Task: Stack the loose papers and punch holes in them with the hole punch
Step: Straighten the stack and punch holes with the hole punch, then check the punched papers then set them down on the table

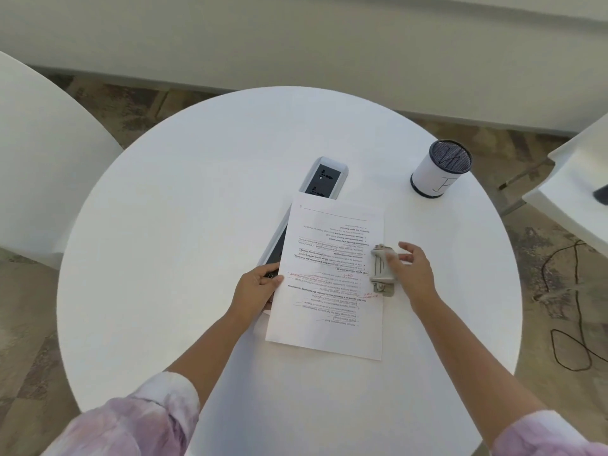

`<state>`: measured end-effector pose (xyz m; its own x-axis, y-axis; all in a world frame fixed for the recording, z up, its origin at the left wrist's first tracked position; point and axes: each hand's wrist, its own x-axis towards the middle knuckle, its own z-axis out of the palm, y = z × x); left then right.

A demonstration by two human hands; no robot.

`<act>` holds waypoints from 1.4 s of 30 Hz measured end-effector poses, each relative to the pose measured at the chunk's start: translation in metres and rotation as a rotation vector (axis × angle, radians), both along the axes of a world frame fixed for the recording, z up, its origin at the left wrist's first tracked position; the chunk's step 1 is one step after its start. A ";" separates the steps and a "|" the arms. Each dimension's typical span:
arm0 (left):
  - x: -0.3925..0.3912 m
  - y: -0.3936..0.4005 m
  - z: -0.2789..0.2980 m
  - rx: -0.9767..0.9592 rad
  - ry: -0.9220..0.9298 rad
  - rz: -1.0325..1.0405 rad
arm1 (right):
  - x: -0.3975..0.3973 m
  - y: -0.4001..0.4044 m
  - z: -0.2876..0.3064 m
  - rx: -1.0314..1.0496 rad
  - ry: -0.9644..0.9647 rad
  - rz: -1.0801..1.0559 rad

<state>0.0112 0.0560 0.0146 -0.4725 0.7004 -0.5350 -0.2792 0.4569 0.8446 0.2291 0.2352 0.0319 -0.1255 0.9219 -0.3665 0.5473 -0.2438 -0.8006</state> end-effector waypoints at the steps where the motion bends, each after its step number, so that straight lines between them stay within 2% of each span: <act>1: 0.001 0.002 0.001 -0.009 0.005 0.002 | 0.001 -0.002 0.000 -0.029 0.013 0.005; 6: 0.005 0.008 0.008 -0.035 0.040 0.046 | -0.001 -0.005 0.006 -0.076 0.074 -0.010; 12: 0.002 0.007 0.021 0.012 -0.012 0.150 | 0.012 0.002 0.022 -0.089 0.214 -0.112; 17: -0.016 -0.003 0.026 0.033 -0.052 0.208 | 0.034 0.012 0.033 -0.064 0.263 -0.074; 31: -0.041 -0.041 0.015 -0.032 -0.045 0.230 | 0.090 0.036 0.012 -0.072 0.178 -0.247; 42: -0.038 -0.047 0.006 -0.107 0.011 0.200 | 0.111 0.047 0.003 -0.076 0.127 -0.255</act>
<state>-0.0271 0.0094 0.0203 -0.6022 0.5317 -0.5956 -0.3641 0.4810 0.7975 0.3403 0.2827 0.0347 0.0576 0.9002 -0.4317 0.3574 -0.4223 -0.8330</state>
